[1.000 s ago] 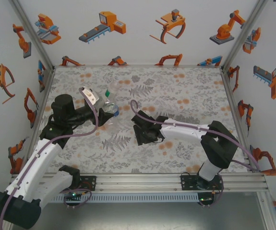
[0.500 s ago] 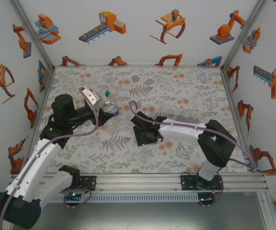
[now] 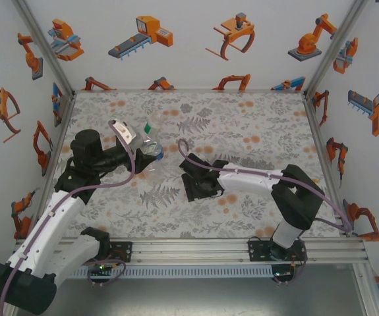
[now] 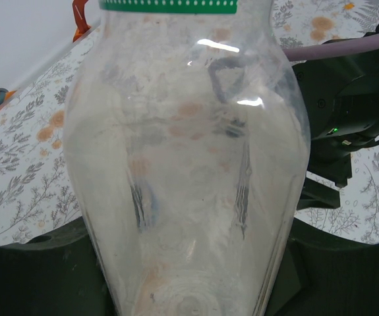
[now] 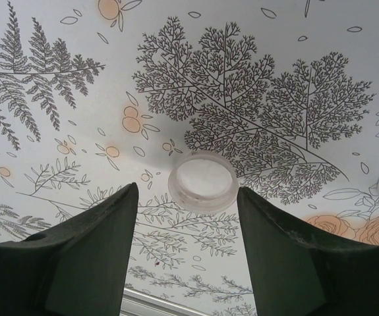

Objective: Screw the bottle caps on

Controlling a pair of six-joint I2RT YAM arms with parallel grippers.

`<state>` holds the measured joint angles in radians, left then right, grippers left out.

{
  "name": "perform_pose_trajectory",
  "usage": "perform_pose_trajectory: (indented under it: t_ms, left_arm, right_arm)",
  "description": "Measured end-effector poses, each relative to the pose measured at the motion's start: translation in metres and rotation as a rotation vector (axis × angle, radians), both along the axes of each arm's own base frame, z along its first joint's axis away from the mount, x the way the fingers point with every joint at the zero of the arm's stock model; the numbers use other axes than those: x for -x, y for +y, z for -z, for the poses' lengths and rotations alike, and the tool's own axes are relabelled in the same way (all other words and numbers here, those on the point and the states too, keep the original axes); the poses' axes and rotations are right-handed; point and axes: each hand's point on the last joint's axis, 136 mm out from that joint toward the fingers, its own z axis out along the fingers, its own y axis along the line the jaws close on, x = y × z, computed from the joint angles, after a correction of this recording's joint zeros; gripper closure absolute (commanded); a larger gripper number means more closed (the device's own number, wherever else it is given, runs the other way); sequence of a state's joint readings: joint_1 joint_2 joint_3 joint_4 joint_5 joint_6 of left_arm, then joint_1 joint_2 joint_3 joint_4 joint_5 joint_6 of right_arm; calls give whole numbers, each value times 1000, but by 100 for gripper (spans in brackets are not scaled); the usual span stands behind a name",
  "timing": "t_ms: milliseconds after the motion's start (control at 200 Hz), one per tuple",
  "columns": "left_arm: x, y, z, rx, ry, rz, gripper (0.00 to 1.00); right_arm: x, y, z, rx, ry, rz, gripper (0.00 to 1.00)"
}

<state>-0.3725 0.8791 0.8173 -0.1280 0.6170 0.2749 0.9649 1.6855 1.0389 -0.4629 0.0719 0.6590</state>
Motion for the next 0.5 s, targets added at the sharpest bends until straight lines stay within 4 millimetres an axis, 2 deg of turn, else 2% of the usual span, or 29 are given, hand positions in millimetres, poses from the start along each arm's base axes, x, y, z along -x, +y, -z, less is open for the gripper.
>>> perform_pose_trajectory:
  t_ms: [501]
  left_arm:
    - [0, 0, 0, 0, 0, 0, 89]
  right_arm:
    - [0, 1, 0, -3, -1, -1, 43]
